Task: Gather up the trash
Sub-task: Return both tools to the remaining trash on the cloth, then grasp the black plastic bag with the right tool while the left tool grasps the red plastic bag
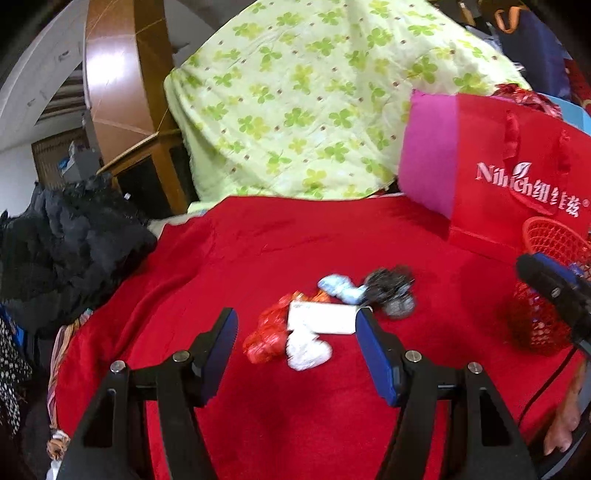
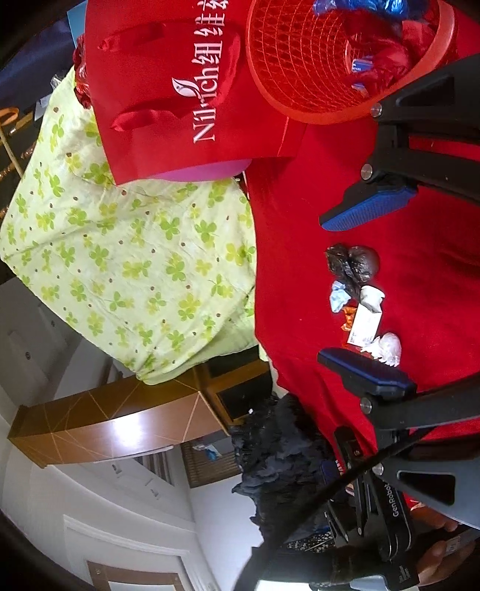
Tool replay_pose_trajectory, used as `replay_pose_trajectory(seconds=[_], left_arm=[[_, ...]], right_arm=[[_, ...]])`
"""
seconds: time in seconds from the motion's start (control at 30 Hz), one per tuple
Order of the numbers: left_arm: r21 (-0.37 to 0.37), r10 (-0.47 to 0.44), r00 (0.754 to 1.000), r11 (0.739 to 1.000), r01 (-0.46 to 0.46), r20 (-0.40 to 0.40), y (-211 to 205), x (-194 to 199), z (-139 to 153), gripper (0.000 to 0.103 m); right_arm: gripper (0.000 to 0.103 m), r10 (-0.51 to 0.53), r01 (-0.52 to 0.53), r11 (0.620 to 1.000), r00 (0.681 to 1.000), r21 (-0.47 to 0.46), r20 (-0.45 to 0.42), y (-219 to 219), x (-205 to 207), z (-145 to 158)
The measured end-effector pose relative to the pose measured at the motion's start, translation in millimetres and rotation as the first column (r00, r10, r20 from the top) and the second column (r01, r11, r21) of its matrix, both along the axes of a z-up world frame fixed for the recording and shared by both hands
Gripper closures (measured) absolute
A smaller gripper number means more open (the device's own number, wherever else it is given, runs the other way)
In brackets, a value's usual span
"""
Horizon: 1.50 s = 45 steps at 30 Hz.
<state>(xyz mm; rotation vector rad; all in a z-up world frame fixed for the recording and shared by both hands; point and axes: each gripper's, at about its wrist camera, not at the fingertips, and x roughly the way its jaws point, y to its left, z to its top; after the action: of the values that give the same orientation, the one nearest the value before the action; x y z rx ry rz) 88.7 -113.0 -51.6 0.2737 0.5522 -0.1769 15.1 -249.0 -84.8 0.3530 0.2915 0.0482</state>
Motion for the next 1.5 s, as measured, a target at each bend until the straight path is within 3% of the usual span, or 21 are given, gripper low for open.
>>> replay_pose_trajectory(seconds=[0.27, 0.5, 0.6, 0.73, 0.87, 1.03, 1.2, 1.5], left_arm=[[0.014, 0.138, 0.987, 0.99, -0.138, -0.083, 64, 22, -36, 0.036], [0.012, 0.196, 0.973, 0.981, -0.196, -0.126, 99, 32, -57, 0.036], [0.009, 0.197, 0.97, 0.98, -0.198, -0.143, 106, 40, -62, 0.036], [-0.01, 0.156, 0.97, 0.987, -0.161, -0.185, 110, 57, -72, 0.036], [-0.048, 0.055, 0.971, 0.997, -0.068, -0.235, 105, 85, -84, 0.036], [-0.1, -0.06, 0.95, 0.995, 0.03, -0.307, 96, 123, -104, 0.036], [-0.172, -0.13, 0.922, 0.983, 0.071, -0.365, 91, 158, -120, 0.036], [-0.194, -0.21, 0.894, 0.971, 0.141, -0.396, 78, 188, -138, 0.036]], right_arm=[[0.034, 0.011, -0.012, 1.0, 0.998, -0.018, -0.058, 8, 17, -10], [0.034, 0.033, -0.036, 0.999, 0.992, -0.026, -0.122, 15, 42, -19], [0.034, 0.051, -0.05, 0.999, 0.984, 0.014, -0.168, 10, 62, -26], [0.034, 0.076, -0.052, 0.994, 0.965, 0.1, -0.25, -3, 92, -42], [0.034, 0.105, -0.039, 0.979, 0.939, 0.202, -0.329, -18, 122, -65], [0.034, 0.13, -0.03, 0.964, 0.919, 0.264, -0.373, -31, 151, -82], [0.034, 0.135, -0.014, 0.956, 0.908, 0.292, -0.397, -37, 176, -94], [0.034, 0.161, -0.042, 0.964, 0.879, 0.263, -0.45, -28, 212, -113]])
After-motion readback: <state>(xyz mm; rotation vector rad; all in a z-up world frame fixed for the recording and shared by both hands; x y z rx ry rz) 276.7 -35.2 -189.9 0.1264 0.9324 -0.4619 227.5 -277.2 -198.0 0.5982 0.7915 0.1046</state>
